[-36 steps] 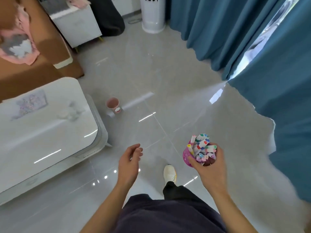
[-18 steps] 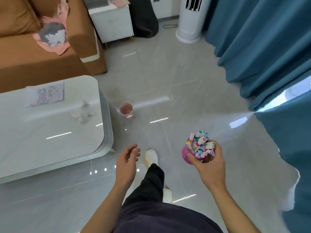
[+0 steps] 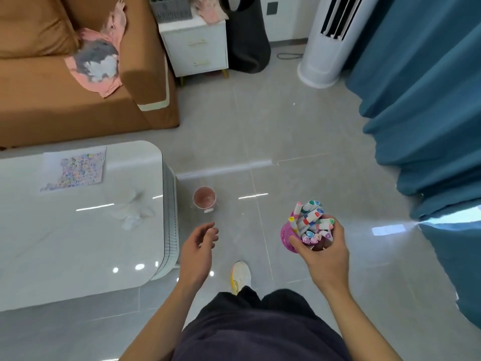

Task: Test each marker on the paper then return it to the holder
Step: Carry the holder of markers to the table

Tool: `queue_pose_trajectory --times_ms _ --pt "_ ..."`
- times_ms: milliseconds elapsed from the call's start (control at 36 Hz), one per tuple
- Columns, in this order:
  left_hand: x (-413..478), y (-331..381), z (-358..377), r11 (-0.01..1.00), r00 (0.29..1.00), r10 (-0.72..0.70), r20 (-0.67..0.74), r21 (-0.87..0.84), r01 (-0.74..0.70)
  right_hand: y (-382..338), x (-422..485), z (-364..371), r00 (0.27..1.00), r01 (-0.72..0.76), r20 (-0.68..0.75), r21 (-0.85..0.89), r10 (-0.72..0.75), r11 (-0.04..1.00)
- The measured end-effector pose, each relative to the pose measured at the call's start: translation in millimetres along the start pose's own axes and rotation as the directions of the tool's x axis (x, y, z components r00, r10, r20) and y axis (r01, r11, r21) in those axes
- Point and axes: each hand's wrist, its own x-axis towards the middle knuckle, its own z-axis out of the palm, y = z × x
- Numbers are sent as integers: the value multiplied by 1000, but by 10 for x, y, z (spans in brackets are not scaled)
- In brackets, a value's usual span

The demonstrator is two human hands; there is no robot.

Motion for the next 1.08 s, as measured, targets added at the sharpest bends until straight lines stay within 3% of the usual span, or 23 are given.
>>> queue_pose_trajectory --times_ms 444,778,1083 --pt "1509 833 232 1000 995 -6 -104 15 8 -677 1920 655 996 35 86 -15 -33 999" --pt "2673 1646 710 985 953 -96 -286 -162 51 -1216 3712 1177 943 94 326 -67 -67 993" --pt "3239 1999 596 964 888 -182 -422 -253 78 -1669 4560 1917 870 194 471 -55 -146 979"
